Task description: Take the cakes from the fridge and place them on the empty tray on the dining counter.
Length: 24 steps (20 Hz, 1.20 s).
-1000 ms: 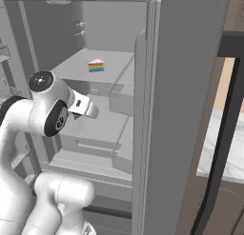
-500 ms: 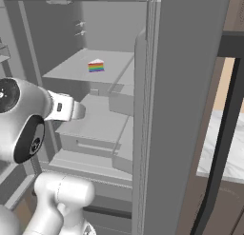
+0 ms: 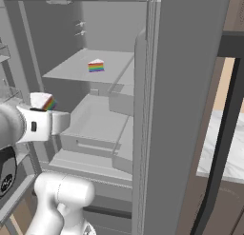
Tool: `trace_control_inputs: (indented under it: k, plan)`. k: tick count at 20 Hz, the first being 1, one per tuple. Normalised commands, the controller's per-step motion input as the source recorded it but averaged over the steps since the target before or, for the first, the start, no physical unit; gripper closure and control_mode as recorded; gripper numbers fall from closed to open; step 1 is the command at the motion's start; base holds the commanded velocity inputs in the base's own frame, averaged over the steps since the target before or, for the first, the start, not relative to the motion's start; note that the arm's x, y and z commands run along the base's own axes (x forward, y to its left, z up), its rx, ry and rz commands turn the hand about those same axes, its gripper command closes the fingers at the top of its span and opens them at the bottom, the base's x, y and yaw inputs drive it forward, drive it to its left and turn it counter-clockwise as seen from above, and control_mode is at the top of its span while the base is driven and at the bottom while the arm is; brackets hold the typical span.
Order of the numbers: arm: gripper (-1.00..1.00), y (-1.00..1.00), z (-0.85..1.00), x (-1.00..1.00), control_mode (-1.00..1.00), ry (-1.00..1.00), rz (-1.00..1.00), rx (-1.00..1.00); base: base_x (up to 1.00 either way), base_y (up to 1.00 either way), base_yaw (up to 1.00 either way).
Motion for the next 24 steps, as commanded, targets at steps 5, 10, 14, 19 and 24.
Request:
trace_control_inputs:
  k: [5,10,14,19,24]
  plan:
    - [1.0,0.01,0.22,-0.57,-1.0,-0.04,-0.04,0.04,0.0,0.0,0.0]
    - [1.0,0.12,0.24,-0.47,1.0,0.0,-0.02,0.05,-0.17,0.0,-0.01]
    - [1.0,0.0,0.0,0.0,1.0,0.0,0.0,0.0,-1.0,0.0,-0.04]
    - [1.0,0.0,0.0,0.0,1.0,0.0,0.0,0.0,-1.0,0.0,-0.07]
    - [1.0,0.0,0.0,0.0,1.0,0.0,0.0,0.0,-1.0,0.0,-0.07]
